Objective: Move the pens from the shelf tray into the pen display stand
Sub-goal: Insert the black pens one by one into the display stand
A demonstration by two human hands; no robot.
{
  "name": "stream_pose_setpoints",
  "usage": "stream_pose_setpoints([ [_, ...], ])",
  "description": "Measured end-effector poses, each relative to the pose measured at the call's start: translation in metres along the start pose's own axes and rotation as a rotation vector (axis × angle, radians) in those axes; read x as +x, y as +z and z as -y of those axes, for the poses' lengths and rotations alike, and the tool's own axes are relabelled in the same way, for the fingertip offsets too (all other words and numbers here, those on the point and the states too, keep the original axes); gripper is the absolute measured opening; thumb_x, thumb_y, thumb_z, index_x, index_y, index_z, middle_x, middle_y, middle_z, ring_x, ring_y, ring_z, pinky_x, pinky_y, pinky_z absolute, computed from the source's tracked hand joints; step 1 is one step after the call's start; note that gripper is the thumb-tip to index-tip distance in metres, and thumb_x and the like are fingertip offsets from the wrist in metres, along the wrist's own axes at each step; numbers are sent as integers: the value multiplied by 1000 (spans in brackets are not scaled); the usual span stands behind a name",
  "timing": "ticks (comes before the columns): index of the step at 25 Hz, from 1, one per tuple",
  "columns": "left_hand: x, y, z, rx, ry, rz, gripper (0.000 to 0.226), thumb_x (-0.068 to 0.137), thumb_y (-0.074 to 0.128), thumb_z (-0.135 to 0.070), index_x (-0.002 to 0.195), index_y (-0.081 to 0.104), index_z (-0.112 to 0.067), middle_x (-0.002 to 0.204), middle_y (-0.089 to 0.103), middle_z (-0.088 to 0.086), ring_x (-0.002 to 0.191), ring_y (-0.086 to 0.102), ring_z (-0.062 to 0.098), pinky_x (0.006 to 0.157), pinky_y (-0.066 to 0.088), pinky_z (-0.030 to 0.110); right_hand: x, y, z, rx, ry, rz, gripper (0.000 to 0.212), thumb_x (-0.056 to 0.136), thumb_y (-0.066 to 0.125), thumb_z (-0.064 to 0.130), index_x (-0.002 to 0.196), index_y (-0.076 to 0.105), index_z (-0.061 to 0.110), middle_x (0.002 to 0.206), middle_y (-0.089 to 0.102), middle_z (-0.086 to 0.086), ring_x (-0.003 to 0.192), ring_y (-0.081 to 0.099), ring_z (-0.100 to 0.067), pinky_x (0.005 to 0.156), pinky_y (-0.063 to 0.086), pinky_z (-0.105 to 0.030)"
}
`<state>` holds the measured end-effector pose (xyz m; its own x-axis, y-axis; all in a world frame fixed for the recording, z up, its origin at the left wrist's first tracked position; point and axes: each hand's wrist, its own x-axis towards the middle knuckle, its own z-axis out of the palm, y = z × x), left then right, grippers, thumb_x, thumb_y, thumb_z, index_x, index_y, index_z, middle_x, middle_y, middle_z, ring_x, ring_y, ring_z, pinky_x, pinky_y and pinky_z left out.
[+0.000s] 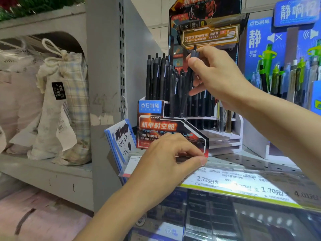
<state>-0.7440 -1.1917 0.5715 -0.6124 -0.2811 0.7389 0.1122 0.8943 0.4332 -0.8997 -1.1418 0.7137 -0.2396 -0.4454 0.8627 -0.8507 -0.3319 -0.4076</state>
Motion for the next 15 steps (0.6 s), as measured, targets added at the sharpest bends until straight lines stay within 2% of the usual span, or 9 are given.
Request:
stream_pose_setpoints([
  [7, -4, 3, 3, 1, -1, -4, 13, 84, 73, -46, 87, 78, -34, 90, 64, -16, 98, 55, 6, 84, 47, 31, 0, 5, 3, 14, 20, 24, 24, 105, 48, 21, 125, 56, 10, 93, 61, -8, 73, 65, -18, 62, 63, -35],
  [15, -4, 3, 3, -11, -10, -9, 14, 85, 72, -47, 88, 77, -34, 90, 63, -18, 100, 54, 4, 85, 47, 34, 1, 0, 13, 0, 57, 88, 19, 106, 47, 22, 118, 58, 10, 86, 53, -6, 71, 60, -17, 62, 64, -36],
])
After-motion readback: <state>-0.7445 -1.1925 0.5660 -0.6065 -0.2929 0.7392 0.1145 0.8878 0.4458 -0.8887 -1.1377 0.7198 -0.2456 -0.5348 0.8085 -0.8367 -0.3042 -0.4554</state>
